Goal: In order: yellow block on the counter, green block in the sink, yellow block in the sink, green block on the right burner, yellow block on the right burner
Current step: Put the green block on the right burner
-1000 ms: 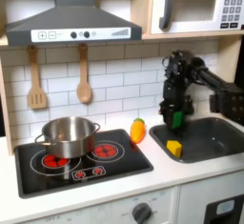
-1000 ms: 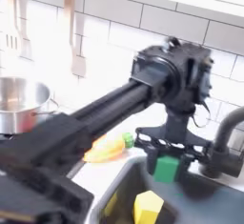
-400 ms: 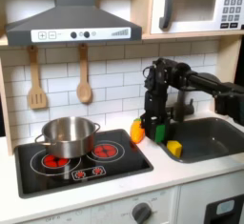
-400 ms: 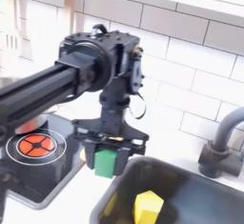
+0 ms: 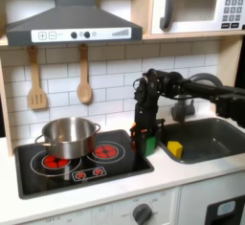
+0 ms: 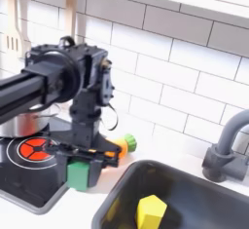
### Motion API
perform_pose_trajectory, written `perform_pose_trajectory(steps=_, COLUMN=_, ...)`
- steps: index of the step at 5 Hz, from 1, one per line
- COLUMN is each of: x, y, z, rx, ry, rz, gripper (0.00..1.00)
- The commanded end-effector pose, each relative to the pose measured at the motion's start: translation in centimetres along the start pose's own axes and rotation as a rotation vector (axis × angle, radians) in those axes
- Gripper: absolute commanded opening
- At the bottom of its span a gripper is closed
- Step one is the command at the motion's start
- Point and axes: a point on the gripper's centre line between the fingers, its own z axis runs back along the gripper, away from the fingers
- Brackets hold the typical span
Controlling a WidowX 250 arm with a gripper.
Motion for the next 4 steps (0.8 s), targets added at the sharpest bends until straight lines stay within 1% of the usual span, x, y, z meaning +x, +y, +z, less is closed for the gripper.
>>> perform_pose_trajectory(steps=1, x=1.8, y=3.3, z=-0.7, rx=0.015, ry=-0.030, rz=0.084, gripper=0.00)
perform_pose_trajectory(steps=3, x=3.8, y=5.2, z=-1.1, rx=0.035, ry=-0.035, rz=0.151, gripper=0.00)
perform_pose_trajectory(steps=4, x=3.9, y=5.1, z=-1.0, rx=0.033, ry=-0.034, rz=0.148, gripper=0.00)
